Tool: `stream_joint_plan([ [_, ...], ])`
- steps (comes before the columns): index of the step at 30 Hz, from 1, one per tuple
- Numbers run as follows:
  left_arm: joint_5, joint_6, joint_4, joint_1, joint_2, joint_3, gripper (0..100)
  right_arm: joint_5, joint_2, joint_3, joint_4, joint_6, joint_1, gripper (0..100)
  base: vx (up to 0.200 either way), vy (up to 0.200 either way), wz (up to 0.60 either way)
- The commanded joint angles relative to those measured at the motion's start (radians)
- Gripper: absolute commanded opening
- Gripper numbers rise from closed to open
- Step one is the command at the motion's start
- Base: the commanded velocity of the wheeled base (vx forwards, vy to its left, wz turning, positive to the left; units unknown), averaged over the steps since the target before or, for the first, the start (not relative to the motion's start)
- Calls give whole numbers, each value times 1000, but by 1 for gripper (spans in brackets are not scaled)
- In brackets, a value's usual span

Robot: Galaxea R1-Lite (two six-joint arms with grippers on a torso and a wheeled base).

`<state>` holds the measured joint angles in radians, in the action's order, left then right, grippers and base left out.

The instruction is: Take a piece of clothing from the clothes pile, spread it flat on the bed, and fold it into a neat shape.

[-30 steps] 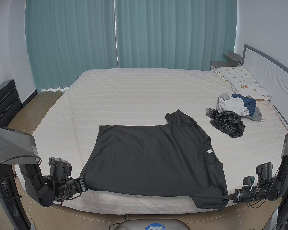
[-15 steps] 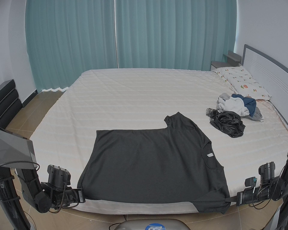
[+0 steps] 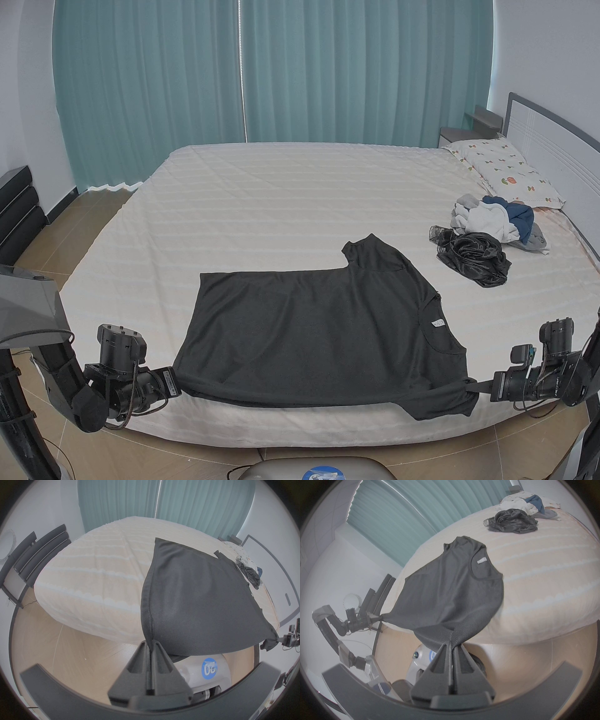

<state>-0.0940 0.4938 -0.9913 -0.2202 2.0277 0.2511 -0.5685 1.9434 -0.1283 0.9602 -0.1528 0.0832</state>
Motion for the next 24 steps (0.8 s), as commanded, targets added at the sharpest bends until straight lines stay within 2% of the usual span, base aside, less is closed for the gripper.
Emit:
stream_joint_plan([
  [1,-1,14,-3,2,2,43,0,-5,0,-80,2,-41,-3,0,0,0,0],
  [6,-1,55,-1,1,0,76,0,-5,-4,-152,2,-96,-3,0,0,0,0],
  [13,-1,61,-1,-1,-14,73,0,-7,-49,-189,2,-174,0,0,0,0,0],
  [24,-4,84,10,-24,-126,48,0,-5,-67,-157,2,-174,7,0,0,0,0],
])
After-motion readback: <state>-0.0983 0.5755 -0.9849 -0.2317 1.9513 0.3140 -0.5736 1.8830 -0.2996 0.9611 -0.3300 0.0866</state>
